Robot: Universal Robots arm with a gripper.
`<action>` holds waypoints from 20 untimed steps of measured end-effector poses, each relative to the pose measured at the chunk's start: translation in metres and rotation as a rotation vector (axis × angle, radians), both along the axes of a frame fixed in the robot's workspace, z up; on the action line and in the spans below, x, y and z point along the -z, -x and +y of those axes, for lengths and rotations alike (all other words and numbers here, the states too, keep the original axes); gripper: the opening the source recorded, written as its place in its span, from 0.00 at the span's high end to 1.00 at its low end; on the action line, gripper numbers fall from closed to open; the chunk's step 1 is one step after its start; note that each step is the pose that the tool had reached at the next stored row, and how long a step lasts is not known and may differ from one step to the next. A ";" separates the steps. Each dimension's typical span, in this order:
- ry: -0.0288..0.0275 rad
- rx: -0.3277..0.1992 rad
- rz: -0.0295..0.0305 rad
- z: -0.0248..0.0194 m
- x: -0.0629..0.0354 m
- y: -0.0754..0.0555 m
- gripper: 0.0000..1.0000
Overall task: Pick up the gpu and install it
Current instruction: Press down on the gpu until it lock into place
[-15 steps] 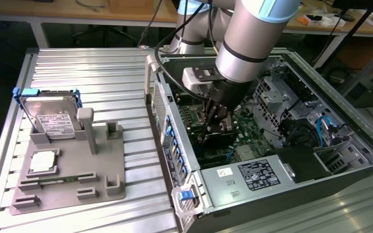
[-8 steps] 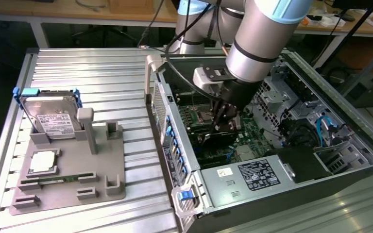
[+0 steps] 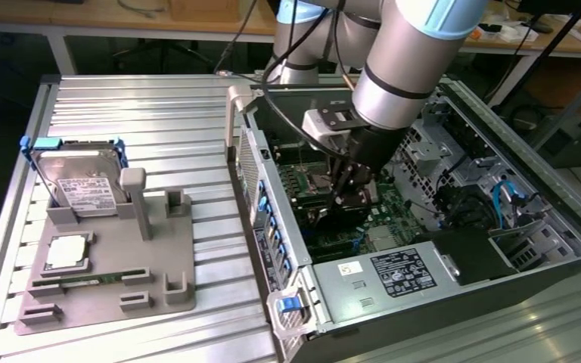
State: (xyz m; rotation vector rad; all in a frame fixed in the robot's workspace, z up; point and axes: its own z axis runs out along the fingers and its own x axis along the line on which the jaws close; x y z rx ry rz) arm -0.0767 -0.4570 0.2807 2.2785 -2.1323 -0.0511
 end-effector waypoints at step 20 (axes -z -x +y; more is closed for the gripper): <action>-0.0009 0.000 -0.0004 -0.0014 -0.0206 0.036 0.89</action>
